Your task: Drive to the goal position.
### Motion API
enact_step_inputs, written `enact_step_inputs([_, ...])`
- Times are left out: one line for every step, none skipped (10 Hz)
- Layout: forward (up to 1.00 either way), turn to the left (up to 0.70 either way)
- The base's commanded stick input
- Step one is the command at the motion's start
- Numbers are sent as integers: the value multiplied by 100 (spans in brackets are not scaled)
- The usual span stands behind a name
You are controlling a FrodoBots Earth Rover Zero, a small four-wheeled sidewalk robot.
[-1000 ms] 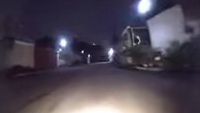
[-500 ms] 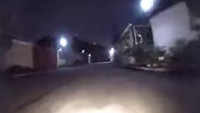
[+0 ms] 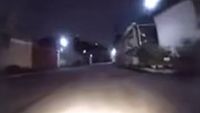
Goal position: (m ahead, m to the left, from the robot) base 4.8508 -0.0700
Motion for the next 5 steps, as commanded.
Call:
enact_step_inputs([70, 0])
enact_step_inputs([70, 0])
enact_step_inputs([70, 0])
enact_step_inputs([70, 0])
enact_step_inputs([70, 0])
